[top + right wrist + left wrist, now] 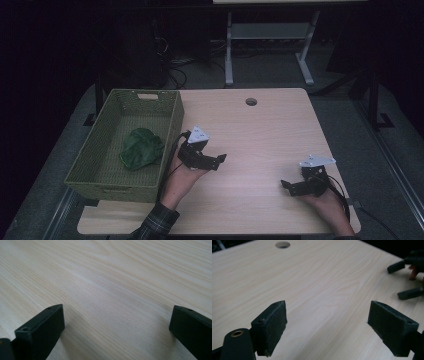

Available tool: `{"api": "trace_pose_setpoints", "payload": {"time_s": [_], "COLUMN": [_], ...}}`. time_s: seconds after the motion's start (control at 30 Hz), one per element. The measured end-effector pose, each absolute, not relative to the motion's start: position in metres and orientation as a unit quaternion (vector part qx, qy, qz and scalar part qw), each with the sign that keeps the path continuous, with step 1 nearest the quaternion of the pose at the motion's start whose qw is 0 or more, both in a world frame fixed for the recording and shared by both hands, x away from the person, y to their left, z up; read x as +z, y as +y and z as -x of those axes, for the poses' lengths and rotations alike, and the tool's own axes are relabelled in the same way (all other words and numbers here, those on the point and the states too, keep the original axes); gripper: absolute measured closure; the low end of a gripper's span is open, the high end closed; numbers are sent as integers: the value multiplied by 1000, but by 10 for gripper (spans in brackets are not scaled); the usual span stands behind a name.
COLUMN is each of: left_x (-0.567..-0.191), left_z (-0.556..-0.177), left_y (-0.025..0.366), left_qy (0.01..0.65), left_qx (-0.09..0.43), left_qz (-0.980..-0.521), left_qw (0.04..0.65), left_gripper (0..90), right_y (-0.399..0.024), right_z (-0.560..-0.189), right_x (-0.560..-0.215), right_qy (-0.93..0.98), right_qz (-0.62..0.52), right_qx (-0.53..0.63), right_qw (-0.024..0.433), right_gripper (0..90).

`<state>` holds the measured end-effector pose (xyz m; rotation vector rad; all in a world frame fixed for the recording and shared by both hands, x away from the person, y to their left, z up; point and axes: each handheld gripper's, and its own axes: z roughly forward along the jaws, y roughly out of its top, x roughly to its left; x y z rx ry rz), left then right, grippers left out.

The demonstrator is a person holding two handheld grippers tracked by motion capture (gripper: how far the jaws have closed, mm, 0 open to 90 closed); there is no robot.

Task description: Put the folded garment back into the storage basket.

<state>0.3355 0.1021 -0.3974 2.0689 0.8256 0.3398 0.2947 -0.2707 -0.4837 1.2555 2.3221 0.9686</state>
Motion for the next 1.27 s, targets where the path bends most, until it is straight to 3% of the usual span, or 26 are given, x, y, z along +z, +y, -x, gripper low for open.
{"api": "trace_pose_setpoints", "payload": {"time_s": [0.4, 0.7, 1.27], "left_x": [-450, -478, -479], "left_z": [-342, -344, -346], "left_y": [91, 85, 84], "left_qy": [319, 305, 307], "left_qx": [119, 142, 137], "left_qz": [-850, -863, -868], "left_qw": [403, 377, 366], "left_gripper": [147, 140, 128], "right_y": [-271, -271, -271], "right_z": [-295, -295, -294], "right_x": [-484, -484, -484], "right_qy": [815, 815, 814], "right_qz": [-440, -440, -440], "right_qx": [340, 340, 340], "right_qw": [164, 164, 166], "right_gripper": [0, 0, 0]}}
